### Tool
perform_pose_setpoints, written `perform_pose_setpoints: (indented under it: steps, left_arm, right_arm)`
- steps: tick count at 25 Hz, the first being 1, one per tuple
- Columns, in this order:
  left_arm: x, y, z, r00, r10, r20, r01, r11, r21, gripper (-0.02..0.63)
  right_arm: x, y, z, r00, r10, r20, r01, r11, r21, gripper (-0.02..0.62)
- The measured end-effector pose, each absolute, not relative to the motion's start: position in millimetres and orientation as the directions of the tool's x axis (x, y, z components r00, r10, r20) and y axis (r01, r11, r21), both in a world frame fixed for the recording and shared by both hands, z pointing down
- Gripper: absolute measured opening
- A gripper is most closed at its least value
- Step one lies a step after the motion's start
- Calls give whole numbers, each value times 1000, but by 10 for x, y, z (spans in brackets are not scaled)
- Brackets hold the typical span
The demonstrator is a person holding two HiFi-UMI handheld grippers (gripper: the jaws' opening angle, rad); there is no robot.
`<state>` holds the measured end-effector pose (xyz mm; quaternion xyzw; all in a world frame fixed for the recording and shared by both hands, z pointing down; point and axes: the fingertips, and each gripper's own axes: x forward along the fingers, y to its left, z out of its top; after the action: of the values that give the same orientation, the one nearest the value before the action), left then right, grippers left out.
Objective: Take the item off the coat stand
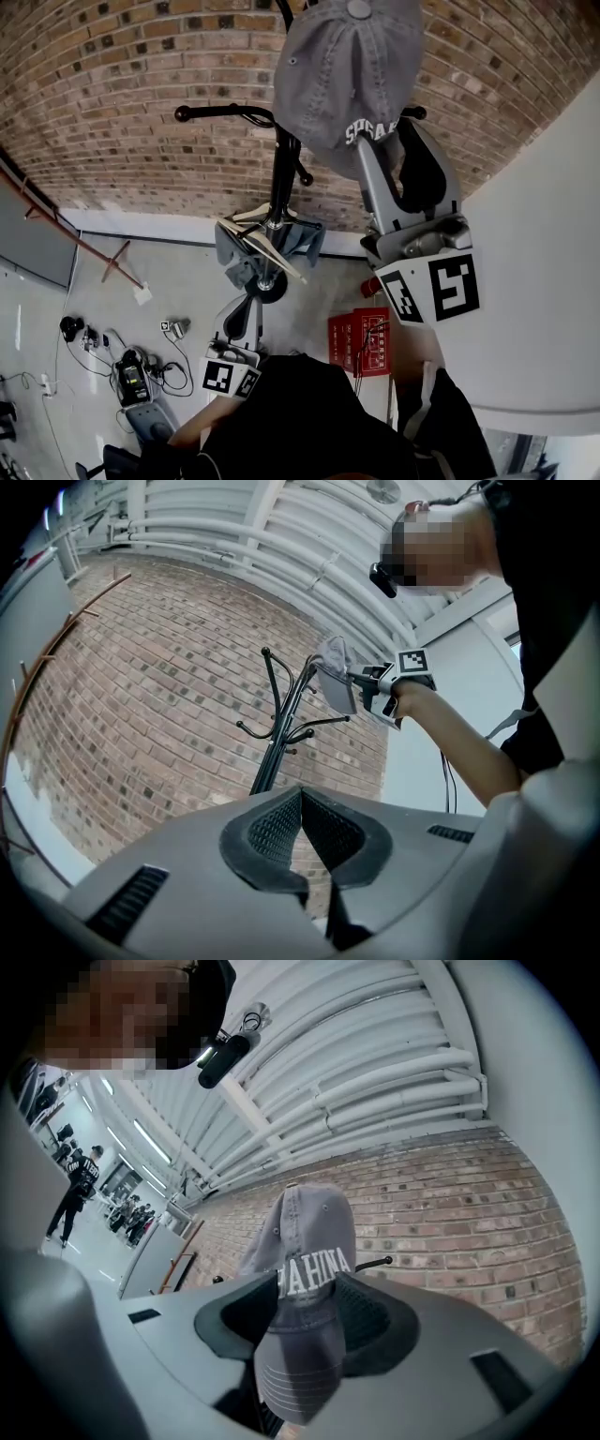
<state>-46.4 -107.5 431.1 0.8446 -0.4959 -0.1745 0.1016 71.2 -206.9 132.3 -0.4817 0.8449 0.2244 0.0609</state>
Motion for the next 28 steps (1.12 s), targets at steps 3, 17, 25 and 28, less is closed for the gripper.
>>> perform_pose_setpoints:
  steps: [3,17,25,28]
  left_arm:
    - [-460,-1086,4352,444,-877,-184,-804,-480,351,16]
    - [-544,-1147,4426,411,-897,-161,-819,-441,367,16]
    - [-543,-1140,4433,412,-898,-156,-819,-440,369,15]
    - [-566,-1131,4448,410,-900,-150,-820,-435,373,16]
  right_arm:
    - [698,-2097,1303,-542,-780,-313,-830,440,341,179]
    - [748,-2205,1254,-543,-764,-348,-835,449,317,122]
    - [760,-2127,1174,-545,-735,-403,-838,472,272,91]
    - [752,-2072,1107,-545,-714,-439,-838,480,260,89]
